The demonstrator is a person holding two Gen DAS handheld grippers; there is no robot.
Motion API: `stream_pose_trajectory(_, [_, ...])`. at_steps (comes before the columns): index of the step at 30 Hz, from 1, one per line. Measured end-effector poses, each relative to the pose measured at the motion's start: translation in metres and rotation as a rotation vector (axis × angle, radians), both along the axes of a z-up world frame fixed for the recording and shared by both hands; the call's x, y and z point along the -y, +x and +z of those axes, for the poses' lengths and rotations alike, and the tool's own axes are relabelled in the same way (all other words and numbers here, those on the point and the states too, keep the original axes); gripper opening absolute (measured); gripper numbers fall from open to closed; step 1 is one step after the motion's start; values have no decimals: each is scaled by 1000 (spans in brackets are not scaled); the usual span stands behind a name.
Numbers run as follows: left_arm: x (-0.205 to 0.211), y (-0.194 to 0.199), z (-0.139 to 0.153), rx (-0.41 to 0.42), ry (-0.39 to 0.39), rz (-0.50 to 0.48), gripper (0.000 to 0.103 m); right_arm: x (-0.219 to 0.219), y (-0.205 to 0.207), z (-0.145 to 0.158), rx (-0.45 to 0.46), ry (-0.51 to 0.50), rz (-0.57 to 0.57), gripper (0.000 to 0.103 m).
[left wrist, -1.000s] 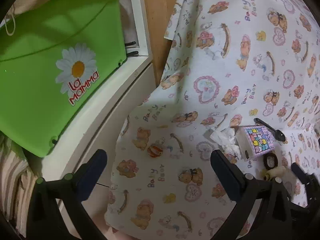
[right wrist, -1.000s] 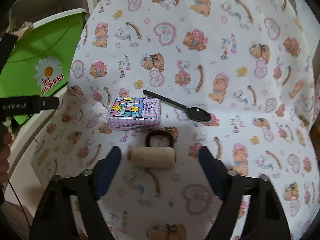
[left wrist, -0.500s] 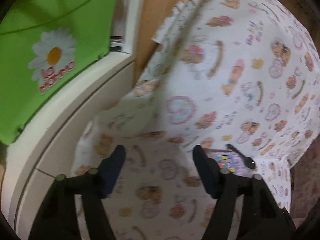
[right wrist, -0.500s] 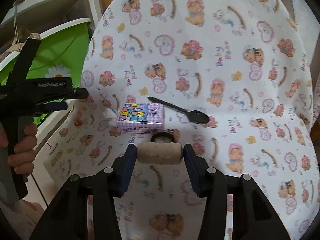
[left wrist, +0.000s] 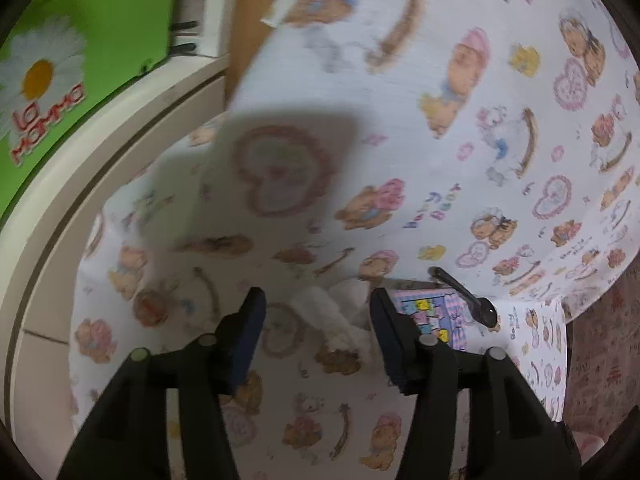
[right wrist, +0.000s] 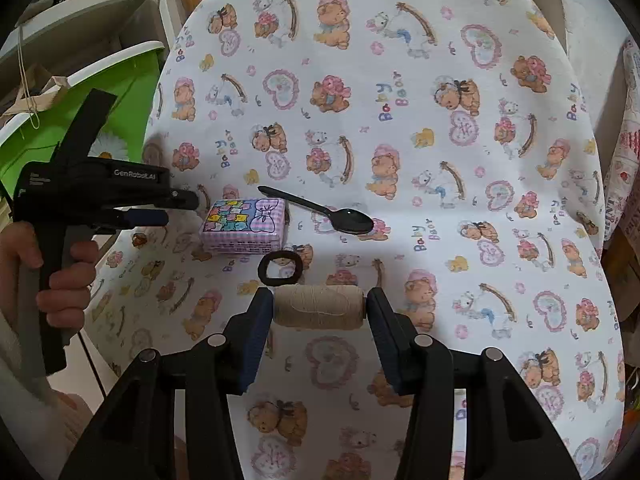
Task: Collect trash
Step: 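Grasp the small white tissue beside the purple box with the left gripper while the right holds the tape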
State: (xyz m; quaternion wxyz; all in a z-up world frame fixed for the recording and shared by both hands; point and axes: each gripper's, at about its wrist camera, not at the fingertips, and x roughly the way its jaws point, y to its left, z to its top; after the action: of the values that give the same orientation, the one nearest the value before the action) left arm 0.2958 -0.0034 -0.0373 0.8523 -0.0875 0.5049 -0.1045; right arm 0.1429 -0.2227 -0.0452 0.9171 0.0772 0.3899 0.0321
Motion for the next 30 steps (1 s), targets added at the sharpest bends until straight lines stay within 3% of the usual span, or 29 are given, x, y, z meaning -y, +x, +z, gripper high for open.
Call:
stream_pose_trajectory(5, [2,6,-14,-60,-7,12,51,-2,-1,1,-5,0,12,51])
stream_pose_trajectory(10, [-11,13,-23,-97,-60,44,20,-5,-4,2,-2,5,21,51])
stream_pose_trajectory(11, [-13,14,-24,-110,-92,28,6,-6,-5,2,2,1,20,51])
stream_pose_trajectory(14, [-19,8,-14,-110,-152,16,4,-6,-8,4,15,-18,9,51])
stream_pose_trajectory(17, [-24,-2,9,-30,-166,-10,3,-3,-8,7,29,-30,-8,51])
stream_pose_trajectory(21, [-22,-19,41,98,-112,-54,2,1,-9,12,31,11,-22,51])
stream_pose_trajectory(25, [-8,-34,63,210,49,-116,2,-6,-12,14,41,1,-14,51])
stream_pose_trajectory(28, [5,-48,61,244,184,-127,2,-13,-14,15,41,-12,7,51])
stream_pose_trajectory(30, [13,-62,60,251,221,-207,2,-17,-14,14,35,-13,12,51])
